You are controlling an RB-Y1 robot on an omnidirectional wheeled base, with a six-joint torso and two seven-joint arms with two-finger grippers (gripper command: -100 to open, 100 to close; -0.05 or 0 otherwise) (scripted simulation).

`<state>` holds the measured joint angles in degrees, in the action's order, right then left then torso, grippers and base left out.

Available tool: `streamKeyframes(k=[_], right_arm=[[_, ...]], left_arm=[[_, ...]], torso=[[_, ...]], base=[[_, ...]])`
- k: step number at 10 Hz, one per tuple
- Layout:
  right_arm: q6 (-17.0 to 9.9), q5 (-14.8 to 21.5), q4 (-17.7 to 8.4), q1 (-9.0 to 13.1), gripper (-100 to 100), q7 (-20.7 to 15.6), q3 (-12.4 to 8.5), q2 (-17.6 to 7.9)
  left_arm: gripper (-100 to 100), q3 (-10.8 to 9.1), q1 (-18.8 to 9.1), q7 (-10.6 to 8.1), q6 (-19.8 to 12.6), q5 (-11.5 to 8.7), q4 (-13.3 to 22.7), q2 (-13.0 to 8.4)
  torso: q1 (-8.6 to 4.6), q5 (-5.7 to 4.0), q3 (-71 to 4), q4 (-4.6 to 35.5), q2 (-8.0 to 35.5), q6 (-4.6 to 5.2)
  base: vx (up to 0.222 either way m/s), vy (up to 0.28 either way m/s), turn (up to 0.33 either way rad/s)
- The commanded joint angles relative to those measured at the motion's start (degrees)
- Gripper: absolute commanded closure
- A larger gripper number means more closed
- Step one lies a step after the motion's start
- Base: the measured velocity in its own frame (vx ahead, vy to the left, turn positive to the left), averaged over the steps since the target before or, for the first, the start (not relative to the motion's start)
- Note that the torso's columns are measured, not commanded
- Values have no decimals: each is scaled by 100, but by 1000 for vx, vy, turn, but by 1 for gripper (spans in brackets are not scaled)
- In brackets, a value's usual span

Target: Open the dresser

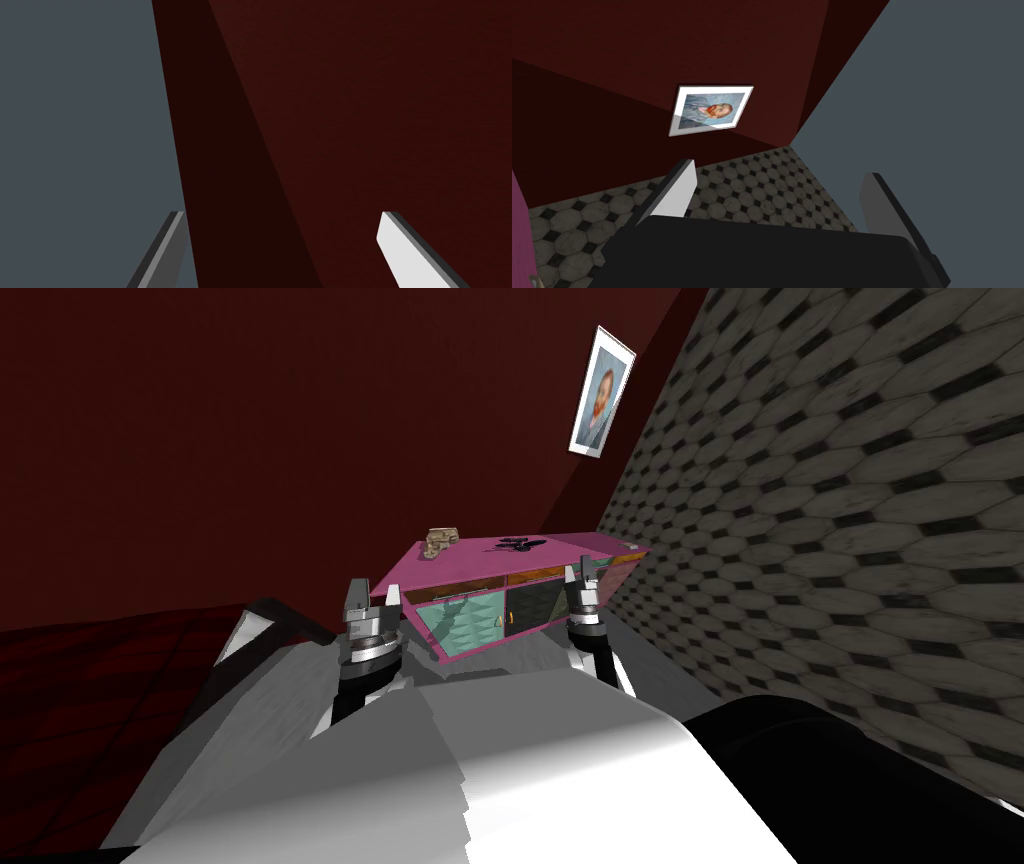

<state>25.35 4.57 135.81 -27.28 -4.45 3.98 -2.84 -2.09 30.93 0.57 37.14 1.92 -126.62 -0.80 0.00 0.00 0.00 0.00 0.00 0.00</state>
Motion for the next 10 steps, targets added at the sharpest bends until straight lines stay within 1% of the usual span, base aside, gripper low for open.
streamKeyframes(k=[1,3,9,10], right_arm=[[0,0,0,0,0,0,0,0],[0,0,1,0,0,0,0,0],[1,0,2,0,0,0,0,0],[-158,153,-166,21,-100,55,57,-165]], left_arm=[[0,0,0,0,0,0,0,0],[0,0,0,0,0,0,-1,0],[0,0,0,0,1,0,-2,0],[0,0,0,0,1,0,-2,0]], torso=[[0,0,-467,235,232,0],[0,0,-2014,1006,1003,0],[0,0,-7073,3537,3539,0],[0,0,-7919,3960,3962,0]], base=[[0,0,0],[0,0,0],[0,0,0],[-3,-8,245]])
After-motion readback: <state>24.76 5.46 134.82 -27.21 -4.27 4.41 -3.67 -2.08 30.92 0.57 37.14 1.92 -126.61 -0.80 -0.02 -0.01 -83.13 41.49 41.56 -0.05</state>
